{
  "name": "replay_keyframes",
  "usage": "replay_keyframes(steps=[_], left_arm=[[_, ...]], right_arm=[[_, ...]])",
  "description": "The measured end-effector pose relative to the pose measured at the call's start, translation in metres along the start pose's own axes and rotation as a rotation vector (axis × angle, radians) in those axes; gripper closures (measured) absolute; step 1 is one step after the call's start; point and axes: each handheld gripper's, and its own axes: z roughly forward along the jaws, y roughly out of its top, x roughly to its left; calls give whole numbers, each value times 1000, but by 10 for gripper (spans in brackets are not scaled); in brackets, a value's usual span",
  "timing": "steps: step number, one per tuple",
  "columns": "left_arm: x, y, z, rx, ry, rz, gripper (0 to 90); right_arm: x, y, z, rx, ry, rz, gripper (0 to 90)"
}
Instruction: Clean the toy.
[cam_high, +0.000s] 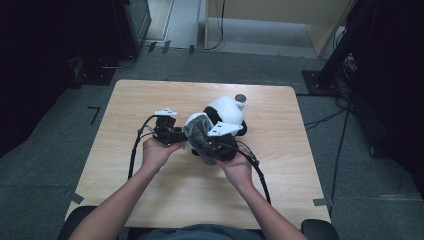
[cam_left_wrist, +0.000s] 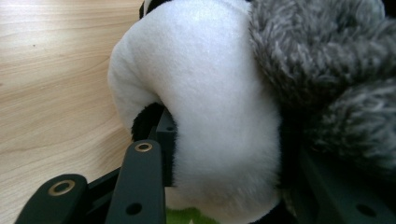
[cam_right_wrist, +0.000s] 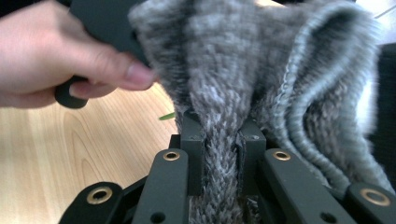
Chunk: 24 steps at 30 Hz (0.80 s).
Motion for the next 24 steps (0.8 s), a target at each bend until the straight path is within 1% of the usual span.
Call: replay_keyframes(steps=[2, 3, 4, 6, 9, 10, 12, 13, 14, 15, 16, 17, 18, 19, 20, 21, 23, 24], left_arm=[[2, 0, 0, -4, 5, -14, 593], [3, 0, -1, -11, 3, -24, 593], [3, 0, -2, -14, 2, -30, 592], [4, 1, -3, -22, 3, -37, 592], [4, 1, -2, -27, 5, -53, 591], [5, 1, -2, -32, -3, -65, 590], [6, 2, -2, -44, -23, -91, 589], [6, 2, -3, -51, -27, -92, 588], [5, 3, -5, -57, -28, -87, 587], [5, 3, -5, -59, -27, -87, 586], [5, 3, -6, -57, -27, -87, 585], [5, 3, -7, -56, -25, -92, 584], [5, 3, -7, -57, -28, -92, 582], [4, 3, -7, -57, -32, -92, 582], [3, 3, -7, -54, -40, -83, 581], [1, 4, -6, -58, -41, -77, 581], [0, 5, -7, -65, -37, -68, 580], [1, 5, -8, -64, -36, -77, 580]], right_arm=[[4, -2, 5, -3, -1, -14, 783], [6, -4, 6, -4, 8, -7, 784], [8, -6, 8, -3, 20, -15, 786], [13, -11, 12, 10, 28, -52, 787], [18, -15, 19, 37, 26, -80, 788], [20, -15, 21, 42, 29, -80, 788], [26, -15, 27, 71, 30, -112, 789], [32, -16, 31, 87, 30, -136, 789], [35, -16, 32, 86, 13, -147, 791], [37, -18, 34, 55, 11, -139, 792], [36, -20, 38, 47, 27, -124, 792], [35, -21, 41, 54, 30, -126, 792], [34, -24, 49, 84, 28, -140, 794], [34, -26, 52, 103, 21, -139, 794], [34, -28, 56, 103, 15, -136, 794], [33, -30, 58, 91, 8, -128, 795], [28, -33, 59, 51, -10, -94, 799], [26, -34, 60, 41, -17, -96, 799]])
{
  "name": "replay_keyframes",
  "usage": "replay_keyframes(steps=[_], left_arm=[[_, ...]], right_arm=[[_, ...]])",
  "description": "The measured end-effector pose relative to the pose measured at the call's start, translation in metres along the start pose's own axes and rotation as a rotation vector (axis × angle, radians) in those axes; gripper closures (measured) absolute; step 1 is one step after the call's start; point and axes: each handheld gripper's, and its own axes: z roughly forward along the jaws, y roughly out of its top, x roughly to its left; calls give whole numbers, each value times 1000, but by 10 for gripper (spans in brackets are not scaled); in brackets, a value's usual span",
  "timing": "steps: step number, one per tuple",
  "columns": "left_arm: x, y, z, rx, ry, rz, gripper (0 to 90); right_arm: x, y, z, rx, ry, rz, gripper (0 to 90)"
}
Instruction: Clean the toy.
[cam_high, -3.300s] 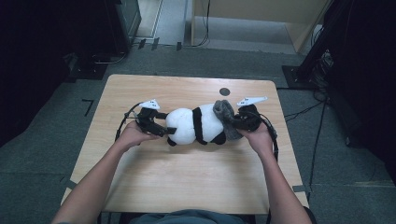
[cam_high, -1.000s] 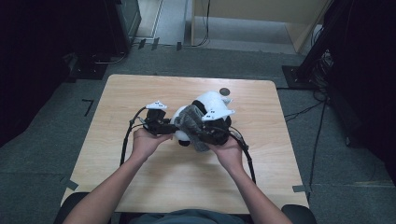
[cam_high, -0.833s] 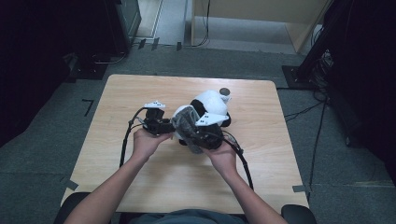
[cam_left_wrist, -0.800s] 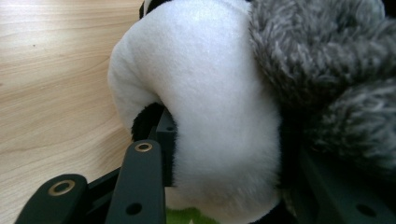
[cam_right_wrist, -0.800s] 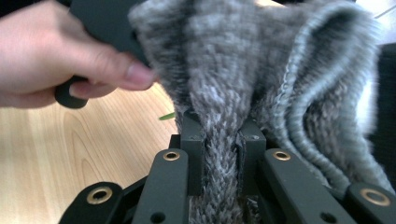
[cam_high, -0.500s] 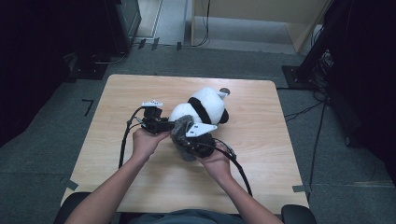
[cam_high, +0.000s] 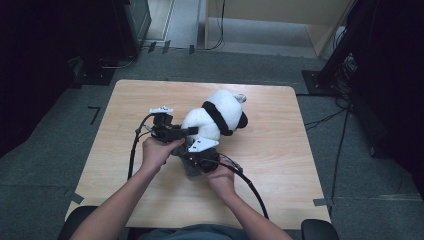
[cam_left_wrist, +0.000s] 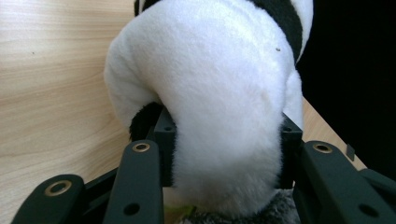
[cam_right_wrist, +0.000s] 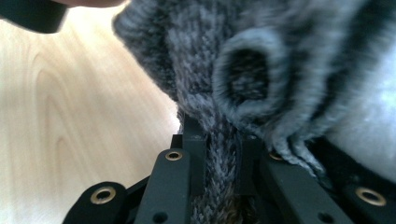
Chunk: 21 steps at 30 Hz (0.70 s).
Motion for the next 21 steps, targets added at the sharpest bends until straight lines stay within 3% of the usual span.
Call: replay_keyframes(steps=[6, 11, 15, 21], left_arm=[[9, 0, -2, 15, -32, -55, 583], [5, 0, -2, 16, -36, -29, 583], [5, -1, -1, 18, -37, -24, 582], [6, -1, -2, 25, -25, -11, 581]], right_arm=[[-7, -7, 2, 28, -48, -37, 802], [-24, -16, -1, 44, -47, 56, 802], [-28, -18, -5, 54, -69, 47, 802], [-41, -25, -12, 75, -101, 99, 802]])
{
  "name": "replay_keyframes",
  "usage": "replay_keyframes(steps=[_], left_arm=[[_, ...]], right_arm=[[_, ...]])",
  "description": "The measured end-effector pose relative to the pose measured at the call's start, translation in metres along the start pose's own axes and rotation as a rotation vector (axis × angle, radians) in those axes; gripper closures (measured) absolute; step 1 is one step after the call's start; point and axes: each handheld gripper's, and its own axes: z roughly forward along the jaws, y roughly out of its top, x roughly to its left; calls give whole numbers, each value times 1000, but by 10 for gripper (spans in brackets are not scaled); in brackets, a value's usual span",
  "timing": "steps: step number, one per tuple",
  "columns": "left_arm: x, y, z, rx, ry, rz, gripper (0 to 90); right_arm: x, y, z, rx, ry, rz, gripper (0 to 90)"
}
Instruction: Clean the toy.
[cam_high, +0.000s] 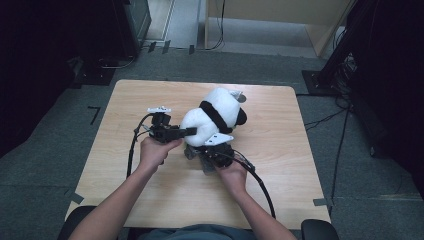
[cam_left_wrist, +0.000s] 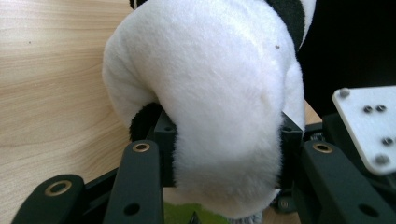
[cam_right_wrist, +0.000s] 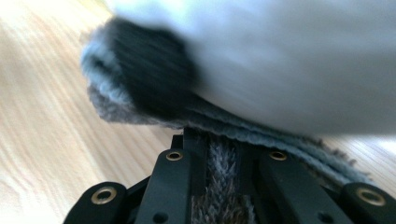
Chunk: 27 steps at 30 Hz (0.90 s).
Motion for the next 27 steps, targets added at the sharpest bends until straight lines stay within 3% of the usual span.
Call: replay_keyframes(steps=[12, 19, 27], left_arm=[[1, 0, -2, 4, 32, 24, 574], [4, -1, -4, 5, 52, 32, 570], [11, 1, -12, -18, 69, 12, 570]], right_arm=[[-25, -6, -14, 12, -61, 90, 802], [-35, -7, -27, -21, -84, 145, 802], [-29, 4, -45, -84, -100, 101, 806]])
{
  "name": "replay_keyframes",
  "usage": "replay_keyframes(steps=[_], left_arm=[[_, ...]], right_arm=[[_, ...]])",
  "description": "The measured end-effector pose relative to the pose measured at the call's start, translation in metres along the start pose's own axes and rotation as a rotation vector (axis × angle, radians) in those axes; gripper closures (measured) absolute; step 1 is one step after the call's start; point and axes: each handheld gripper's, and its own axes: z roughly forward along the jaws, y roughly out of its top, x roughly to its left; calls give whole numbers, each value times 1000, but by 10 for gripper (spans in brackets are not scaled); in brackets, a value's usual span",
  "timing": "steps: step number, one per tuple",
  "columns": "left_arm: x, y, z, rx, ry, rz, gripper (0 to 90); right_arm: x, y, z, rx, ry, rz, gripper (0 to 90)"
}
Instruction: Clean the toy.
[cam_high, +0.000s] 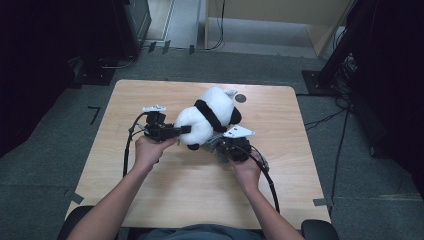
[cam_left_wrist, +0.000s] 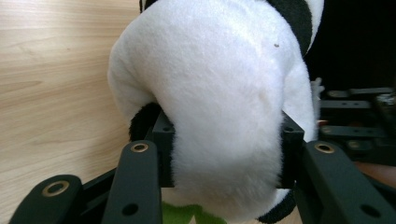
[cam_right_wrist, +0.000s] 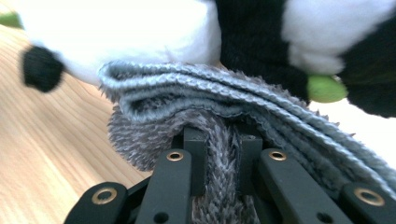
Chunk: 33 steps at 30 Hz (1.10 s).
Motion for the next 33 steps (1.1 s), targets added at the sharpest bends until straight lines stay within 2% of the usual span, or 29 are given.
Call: replay_keyframes(steps=[6, 10, 12, 15, 18, 21, 25, 30, 33], left_arm=[[8, -2, 1, 21, 19, -25, 570], [1, -5, 12, 56, 10, -12, 570], [-6, -6, 16, 55, -4, -4, 570], [-12, -6, 16, 43, 12, 22, 571], [-10, -5, 14, 30, 10, -8, 571], [-9, -4, 12, 14, 11, -19, 571], [-7, -2, 8, -13, 3, -51, 571], [-4, -1, 6, -29, -4, -82, 570], [-5, -1, 5, -33, -9, -86, 570]], right_arm=[[1, 15, -18, -115, 60, 30, 807], [16, 28, -21, -159, 120, 32, 806], [26, 32, -17, -140, 135, 1, 807], [40, 33, -10, -124, 139, -43, 807], [46, 31, -6, -126, 161, -38, 807], [54, 30, -1, -129, 180, -59, 807], [69, 27, 8, -128, 193, -124, 807], [78, 26, 18, -125, 190, -182, 807], [85, 22, 25, -101, 185, -253, 808]])
